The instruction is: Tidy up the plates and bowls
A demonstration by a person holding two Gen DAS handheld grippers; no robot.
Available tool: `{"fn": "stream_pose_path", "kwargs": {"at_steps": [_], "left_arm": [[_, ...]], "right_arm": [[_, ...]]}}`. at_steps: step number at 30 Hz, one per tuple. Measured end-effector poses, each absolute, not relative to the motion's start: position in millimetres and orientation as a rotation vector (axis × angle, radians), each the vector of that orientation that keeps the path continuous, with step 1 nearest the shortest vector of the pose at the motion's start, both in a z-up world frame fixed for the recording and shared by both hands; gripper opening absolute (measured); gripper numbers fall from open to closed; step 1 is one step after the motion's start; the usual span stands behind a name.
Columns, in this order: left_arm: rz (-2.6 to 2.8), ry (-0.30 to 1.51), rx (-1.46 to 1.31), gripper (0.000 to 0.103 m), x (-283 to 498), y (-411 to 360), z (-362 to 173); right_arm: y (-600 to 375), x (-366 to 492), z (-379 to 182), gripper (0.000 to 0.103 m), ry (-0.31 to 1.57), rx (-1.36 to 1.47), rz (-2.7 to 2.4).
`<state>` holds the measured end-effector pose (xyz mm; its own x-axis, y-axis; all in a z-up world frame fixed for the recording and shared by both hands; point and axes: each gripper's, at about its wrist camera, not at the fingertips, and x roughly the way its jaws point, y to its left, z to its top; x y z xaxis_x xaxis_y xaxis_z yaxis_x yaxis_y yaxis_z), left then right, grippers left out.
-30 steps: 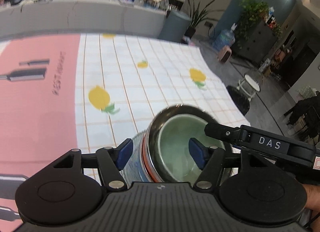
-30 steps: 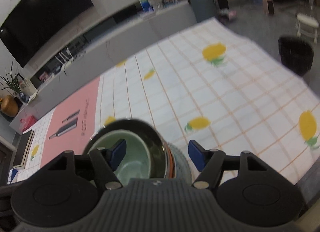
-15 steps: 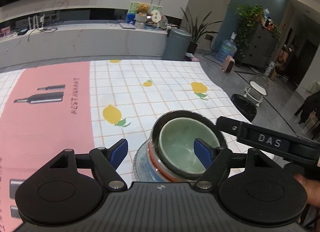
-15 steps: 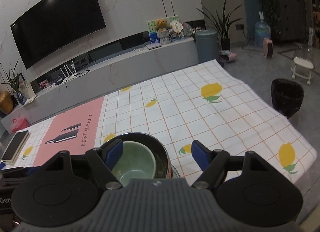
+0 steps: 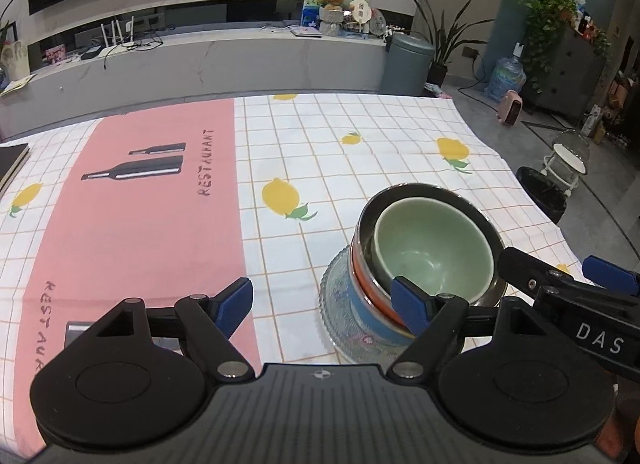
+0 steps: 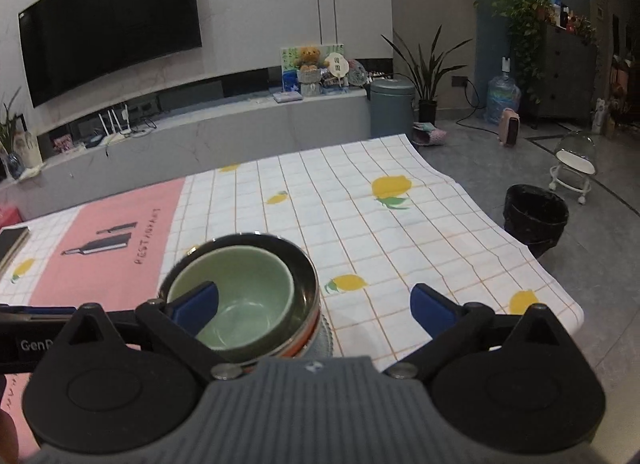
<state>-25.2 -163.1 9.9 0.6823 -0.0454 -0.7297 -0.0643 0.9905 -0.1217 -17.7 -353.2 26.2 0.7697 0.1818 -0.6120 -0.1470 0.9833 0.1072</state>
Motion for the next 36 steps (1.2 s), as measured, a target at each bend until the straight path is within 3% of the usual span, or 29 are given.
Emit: {"fn": "stream_pose_path", "kwargs": {"at_steps": [36], "left_arm": [[0.044, 0.885, -0.117, 0.092, -25, -165, 1]], "right_arm": [[-349, -12, 13, 0.100, 0.864, 0.063, 0.141]]}}
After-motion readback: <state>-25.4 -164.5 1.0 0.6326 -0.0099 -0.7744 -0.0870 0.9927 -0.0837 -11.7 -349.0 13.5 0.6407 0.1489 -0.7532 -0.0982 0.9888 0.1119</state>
